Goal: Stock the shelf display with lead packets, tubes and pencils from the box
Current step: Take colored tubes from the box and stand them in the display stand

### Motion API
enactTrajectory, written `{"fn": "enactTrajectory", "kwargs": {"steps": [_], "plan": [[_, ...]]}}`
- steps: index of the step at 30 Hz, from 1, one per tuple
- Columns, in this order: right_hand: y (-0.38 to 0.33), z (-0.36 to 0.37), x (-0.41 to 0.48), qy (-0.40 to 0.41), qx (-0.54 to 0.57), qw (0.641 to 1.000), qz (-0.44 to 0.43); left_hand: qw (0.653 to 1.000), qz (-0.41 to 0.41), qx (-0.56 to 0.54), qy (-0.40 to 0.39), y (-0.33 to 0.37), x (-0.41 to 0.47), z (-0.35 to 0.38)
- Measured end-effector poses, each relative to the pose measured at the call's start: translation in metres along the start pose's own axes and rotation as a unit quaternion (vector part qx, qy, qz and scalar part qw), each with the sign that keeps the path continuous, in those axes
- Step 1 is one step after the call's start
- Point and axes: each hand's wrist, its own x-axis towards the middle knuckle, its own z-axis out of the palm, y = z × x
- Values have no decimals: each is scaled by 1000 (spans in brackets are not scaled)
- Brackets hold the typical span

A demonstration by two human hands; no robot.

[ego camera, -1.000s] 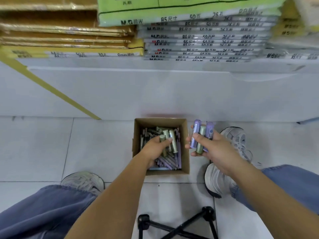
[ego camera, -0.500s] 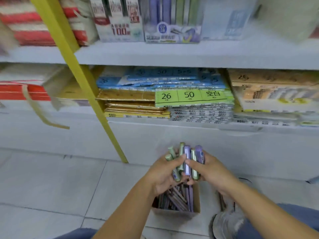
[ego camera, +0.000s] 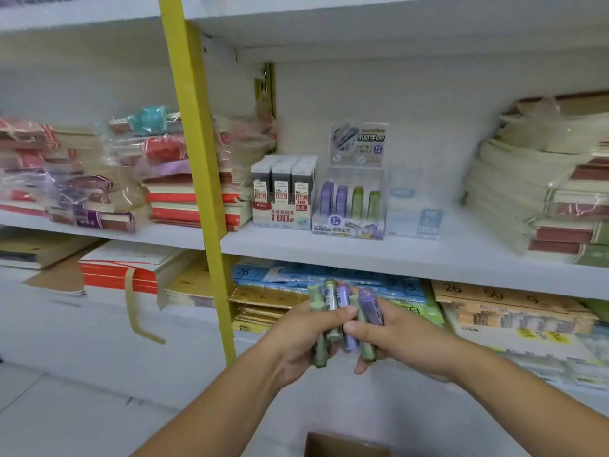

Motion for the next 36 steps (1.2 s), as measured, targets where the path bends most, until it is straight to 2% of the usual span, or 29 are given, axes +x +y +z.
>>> {"fn": "enactTrajectory", "kwargs": {"steps": [4,7,12,16,22,26,31,34,36], "plan": [[-22,-10,12,-17,-33,999,-12,999,45,-15,1,21,12,-3],[-18,-11,24,-16,17,999,-24,998,62,-25,3,21,19,-8],[-10,-15,40,36,70,995,-56,996,65,-34,50,25,33,-15],[-16,-18,45,95,59,991,-74,988,82,-88,99,32,39,-18],[-19,-7,48,142,61,983,-97,984,82,-137,81,32,38,-13],[-19,3,48,152,45,984,-80,987,113,-104,53,31,34,-12],[-20,3,51,194,-54,975,-94,985,117,-79,98,35,36,-16],[-23,2,53,186,-52,977,-96,986,114,-75,101,38,35,-20],[-25,1,55,150,4,987,-63,984,115,-89,101,41,35,-21]]}}
